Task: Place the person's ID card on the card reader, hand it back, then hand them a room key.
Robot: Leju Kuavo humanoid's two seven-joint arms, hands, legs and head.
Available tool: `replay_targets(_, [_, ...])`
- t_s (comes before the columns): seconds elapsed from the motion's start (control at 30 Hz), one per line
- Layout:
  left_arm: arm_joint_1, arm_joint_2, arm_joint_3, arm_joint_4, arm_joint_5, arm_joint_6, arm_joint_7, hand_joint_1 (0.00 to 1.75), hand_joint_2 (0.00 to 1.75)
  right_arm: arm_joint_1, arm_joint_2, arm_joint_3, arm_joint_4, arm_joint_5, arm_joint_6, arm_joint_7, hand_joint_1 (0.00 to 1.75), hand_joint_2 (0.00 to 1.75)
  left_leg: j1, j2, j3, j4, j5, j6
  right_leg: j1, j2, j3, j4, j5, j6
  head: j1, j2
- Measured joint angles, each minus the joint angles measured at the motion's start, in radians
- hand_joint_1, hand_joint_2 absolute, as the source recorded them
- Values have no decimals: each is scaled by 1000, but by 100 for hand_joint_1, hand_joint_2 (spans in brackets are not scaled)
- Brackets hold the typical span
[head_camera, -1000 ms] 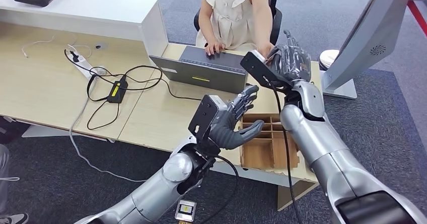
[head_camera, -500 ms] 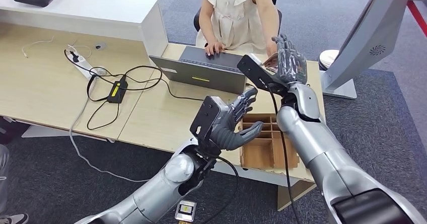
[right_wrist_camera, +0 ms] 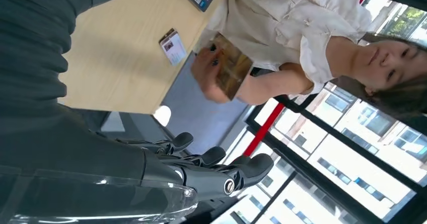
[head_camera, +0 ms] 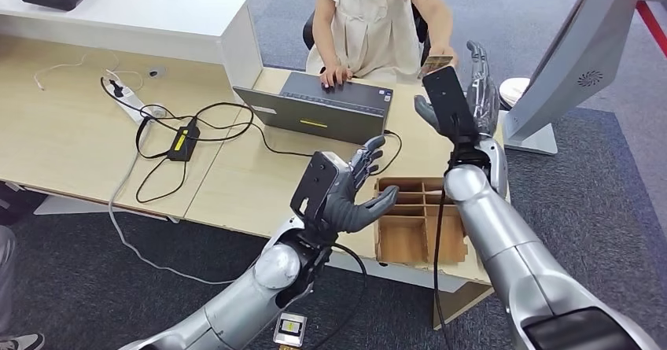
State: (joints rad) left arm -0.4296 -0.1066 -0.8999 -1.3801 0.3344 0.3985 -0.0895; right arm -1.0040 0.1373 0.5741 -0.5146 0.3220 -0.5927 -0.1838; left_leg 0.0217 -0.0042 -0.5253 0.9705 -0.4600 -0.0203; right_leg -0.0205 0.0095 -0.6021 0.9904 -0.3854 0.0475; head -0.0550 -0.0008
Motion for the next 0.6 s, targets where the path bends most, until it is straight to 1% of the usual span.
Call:
replay_targets(0.13, [26, 14, 13, -25, -25, 19, 9, 0, 175, 122, -38, -23, -123, -73, -10, 24, 0, 175, 0, 0, 0, 0, 0, 0, 0, 0, 0, 0, 0, 0, 0, 0])
replay_targets(0.4, [97, 54, 72, -95, -78, 29, 19, 0, 175, 446, -132, -68, -486, -172, 15, 116, 0, 175, 0, 0, 0, 0, -1, 0, 0, 0, 0, 0, -1, 0, 0, 0])
replay_targets(0.5, [125, 68, 96, -123, -95, 23, 24, 0, 175, 558, -153, -72, -607, -163, 31, 140, 0, 175, 0, 0, 0, -1, -1, 0, 0, 0, 0, 0, -1, 0, 0, 0])
replay_targets(0.6, [140, 79, 109, -141, -108, 16, 28, 0, 175, 614, -167, -69, -683, -115, 41, 157, 0, 175, 0, 0, 0, -1, -1, 0, 0, 0, 0, 0, -1, 0, 0, 0])
